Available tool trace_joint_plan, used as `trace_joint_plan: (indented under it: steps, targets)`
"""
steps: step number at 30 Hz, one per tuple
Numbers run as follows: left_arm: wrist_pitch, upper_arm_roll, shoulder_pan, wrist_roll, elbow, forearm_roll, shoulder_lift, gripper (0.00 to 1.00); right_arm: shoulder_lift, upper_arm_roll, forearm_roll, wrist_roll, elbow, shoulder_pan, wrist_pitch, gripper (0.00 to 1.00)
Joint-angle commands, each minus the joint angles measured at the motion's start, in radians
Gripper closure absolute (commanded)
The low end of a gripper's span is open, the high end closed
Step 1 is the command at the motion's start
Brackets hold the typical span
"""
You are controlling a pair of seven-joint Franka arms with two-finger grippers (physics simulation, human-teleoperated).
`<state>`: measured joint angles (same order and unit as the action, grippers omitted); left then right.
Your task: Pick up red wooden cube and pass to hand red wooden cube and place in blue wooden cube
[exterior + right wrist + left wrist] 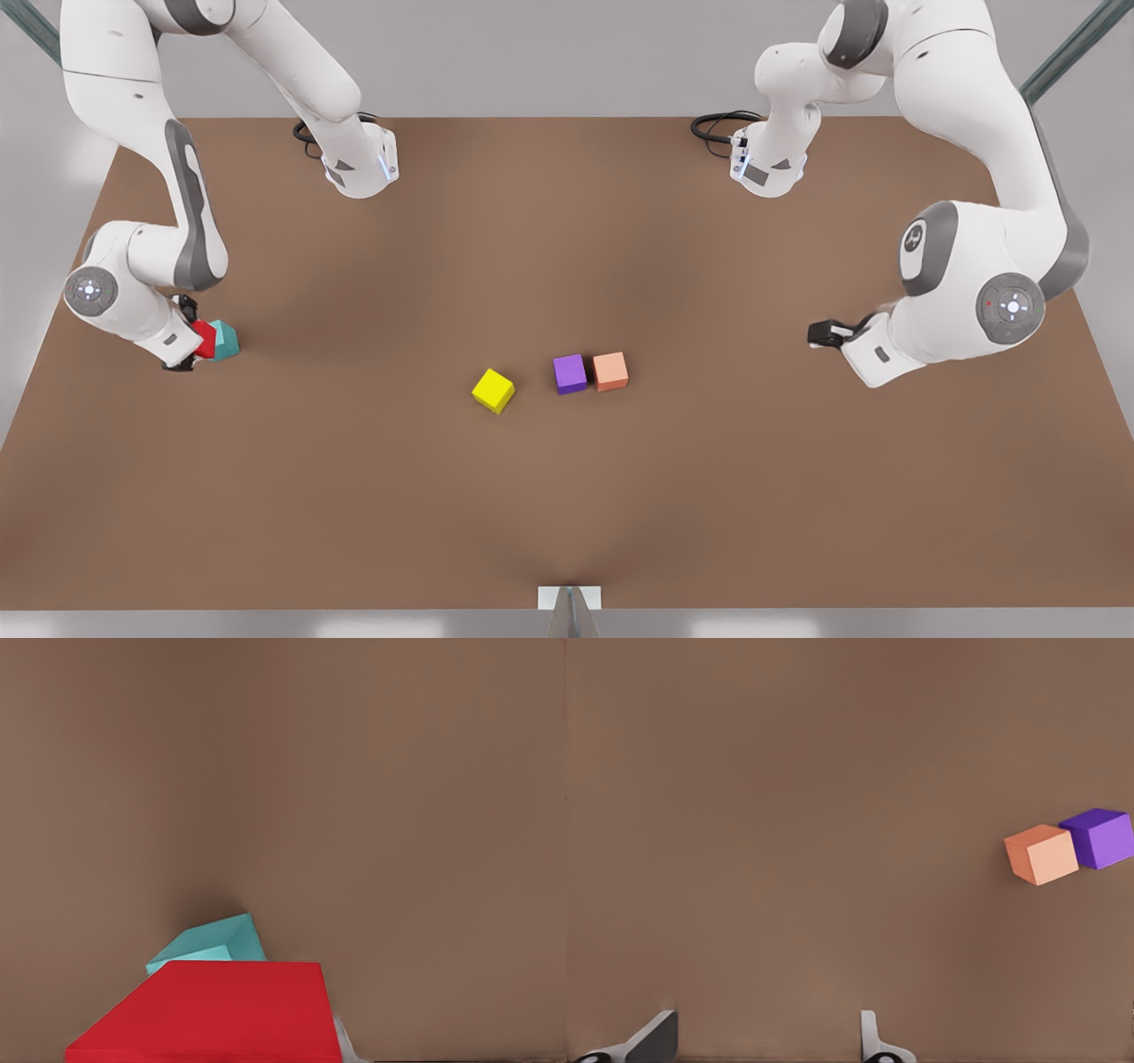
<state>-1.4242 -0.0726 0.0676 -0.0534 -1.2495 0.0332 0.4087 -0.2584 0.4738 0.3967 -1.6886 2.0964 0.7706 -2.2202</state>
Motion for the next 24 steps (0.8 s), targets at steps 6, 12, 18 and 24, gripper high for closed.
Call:
trace_joint_plan:
  steps: [6, 12, 18, 24]
  targets:
    - [0.050, 0.002, -0.015, 0.152, 0.010, 0.001, 0.002, 0.00, 0.002, -0.003, 0.007, 0.320, 0.080, 0.055, -0.151, 0.39]
    - [0.133, -0.001, -0.014, 0.153, 0.015, 0.010, 0.001, 0.00, -0.002, -0.007, 0.002, 0.320, 0.129, 0.099, -0.159, 0.38]
    - [0.136, -0.010, -0.012, 0.153, 0.015, 0.010, 0.001, 0.00, -0.021, -0.007, 0.002, 0.320, 0.139, 0.116, -0.196, 0.37]
    - [0.145, -0.012, -0.012, 0.152, 0.015, 0.011, -0.001, 0.00, -0.048, -0.027, 0.002, 0.319, 0.152, 0.118, -0.245, 0.33]
